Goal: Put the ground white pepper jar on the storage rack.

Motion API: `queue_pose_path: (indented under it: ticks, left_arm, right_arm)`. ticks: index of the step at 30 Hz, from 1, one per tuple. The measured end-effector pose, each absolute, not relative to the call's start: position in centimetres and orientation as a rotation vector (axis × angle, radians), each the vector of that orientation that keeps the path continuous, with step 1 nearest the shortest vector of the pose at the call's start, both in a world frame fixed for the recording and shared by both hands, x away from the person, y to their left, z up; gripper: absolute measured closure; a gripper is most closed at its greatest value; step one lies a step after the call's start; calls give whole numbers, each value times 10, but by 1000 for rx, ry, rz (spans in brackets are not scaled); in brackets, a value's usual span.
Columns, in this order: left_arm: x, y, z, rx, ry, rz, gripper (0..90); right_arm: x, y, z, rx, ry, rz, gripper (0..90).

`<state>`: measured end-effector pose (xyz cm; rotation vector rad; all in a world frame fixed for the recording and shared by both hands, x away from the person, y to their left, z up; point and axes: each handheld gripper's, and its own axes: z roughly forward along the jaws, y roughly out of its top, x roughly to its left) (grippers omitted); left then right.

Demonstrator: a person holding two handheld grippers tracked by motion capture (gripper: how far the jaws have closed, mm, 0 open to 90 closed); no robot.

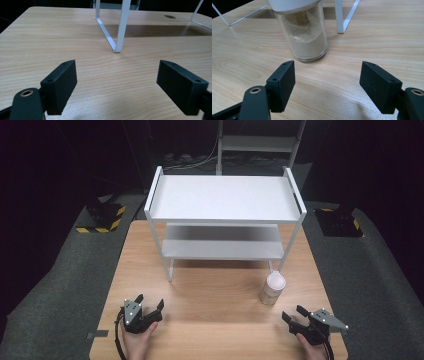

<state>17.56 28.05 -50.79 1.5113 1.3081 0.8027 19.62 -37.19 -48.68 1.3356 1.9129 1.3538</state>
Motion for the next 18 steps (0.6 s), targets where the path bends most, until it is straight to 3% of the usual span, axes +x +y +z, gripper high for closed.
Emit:
queue_pose_path:
  ticks: [18]
  left_arm:
    - [176,282,-509,1507,1303,800,167]
  right_arm:
    - [213,-341,-474,1189,1934,1308,243]
